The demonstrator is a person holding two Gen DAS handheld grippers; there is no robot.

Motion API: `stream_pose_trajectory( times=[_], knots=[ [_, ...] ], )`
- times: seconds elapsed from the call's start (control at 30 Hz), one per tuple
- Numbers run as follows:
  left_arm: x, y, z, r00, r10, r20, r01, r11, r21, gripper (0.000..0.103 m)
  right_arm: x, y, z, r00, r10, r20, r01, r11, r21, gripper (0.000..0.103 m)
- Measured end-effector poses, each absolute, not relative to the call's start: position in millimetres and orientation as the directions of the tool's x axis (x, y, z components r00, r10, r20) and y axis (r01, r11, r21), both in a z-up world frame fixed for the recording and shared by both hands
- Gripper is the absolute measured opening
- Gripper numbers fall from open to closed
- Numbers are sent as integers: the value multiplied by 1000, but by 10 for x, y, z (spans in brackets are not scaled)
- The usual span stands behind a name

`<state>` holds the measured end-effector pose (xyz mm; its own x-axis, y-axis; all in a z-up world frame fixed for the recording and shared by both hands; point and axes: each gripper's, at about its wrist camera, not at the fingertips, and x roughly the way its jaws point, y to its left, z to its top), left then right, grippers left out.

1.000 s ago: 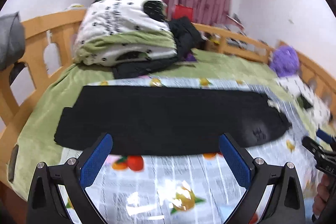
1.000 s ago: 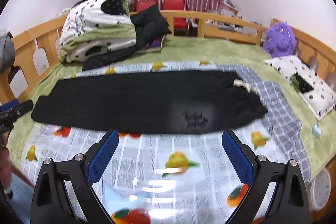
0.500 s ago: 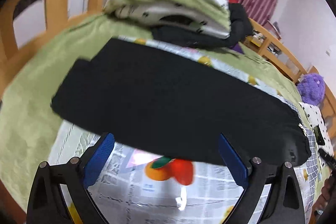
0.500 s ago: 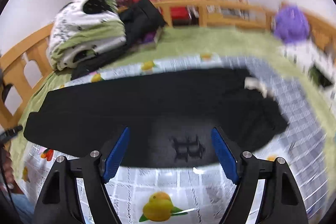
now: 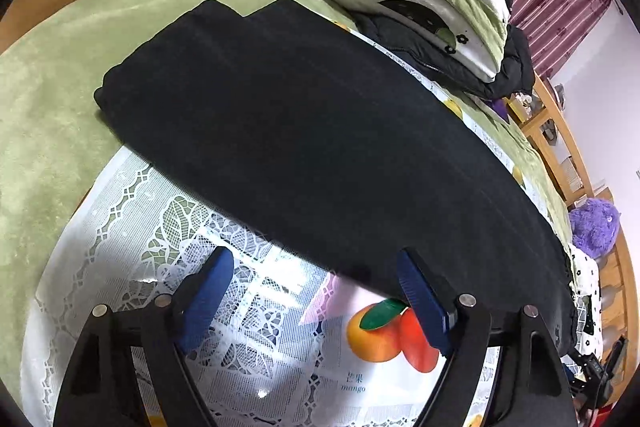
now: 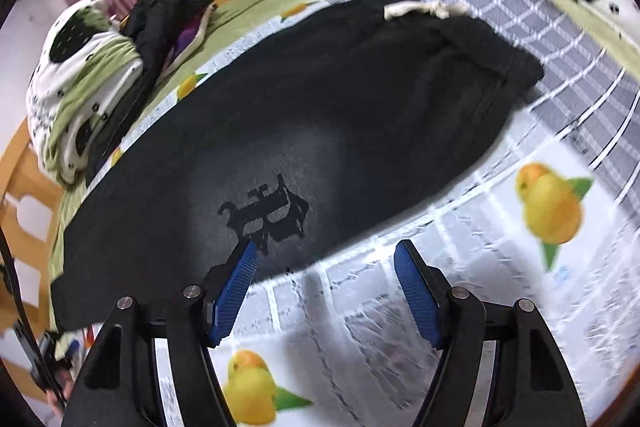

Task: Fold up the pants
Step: 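Grasp the waistband edge of the pants with the left gripper while the right gripper grasps it too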

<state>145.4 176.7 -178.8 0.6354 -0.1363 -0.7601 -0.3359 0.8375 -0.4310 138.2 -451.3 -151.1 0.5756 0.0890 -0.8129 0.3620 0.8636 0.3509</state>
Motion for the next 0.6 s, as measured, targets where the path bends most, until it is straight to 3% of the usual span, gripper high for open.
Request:
stream_pose_trajectory(
  times=[0.17, 0.2, 0.23, 0.27, 0.3, 0.37, 0.4, 0.43, 0.6],
  knots=[
    [1551, 1660, -1796, 645, -75, -761, -341, 862, -375, 81, 1556, -4415, -1713, 581, 73, -811, 376, 859, 347, 71],
    [1562, 1662, -1798, 647, -66, -760, -342, 865, -367, 79, 1589, -4391, -1710, 586, 57, -808, 378, 863, 335, 71],
    [1596, 1647, -1794, 645, -46, -763, -352, 869, -349, 69, 1628, -4372, -1713, 586, 50, -809, 377, 867, 327, 70],
    [1635, 1650, -1780, 643, -29, -765, -365, 867, -340, 63, 1662, -4371, -1713, 588, 41, -808, 377, 870, 319, 62],
    [1666, 1671, -1775, 643, -28, -765, -371, 863, -343, 53, 1684, -4366, -1712, 592, 25, -806, 379, 873, 306, 46],
    [1742, 1744, -1767, 632, -13, -775, -398, 853, -338, 24, 1721, -4407, -1723, 603, 31, -797, 369, 875, 313, 17],
    [1762, 1783, -1754, 630, -15, -777, -401, 850, -341, 13, 1717, -4438, -1706, 610, 46, -791, 367, 868, 334, 13],
    [1761, 1809, -1721, 639, -23, -769, -398, 845, -357, 8, 1694, -4468, -1663, 624, 60, -779, 368, 857, 361, 12],
    [1736, 1750, -1193, 711, -36, -702, -328, 867, -376, 7, 1728, -4446, -1162, 682, 89, -726, 296, 874, 385, 9]
  ],
)
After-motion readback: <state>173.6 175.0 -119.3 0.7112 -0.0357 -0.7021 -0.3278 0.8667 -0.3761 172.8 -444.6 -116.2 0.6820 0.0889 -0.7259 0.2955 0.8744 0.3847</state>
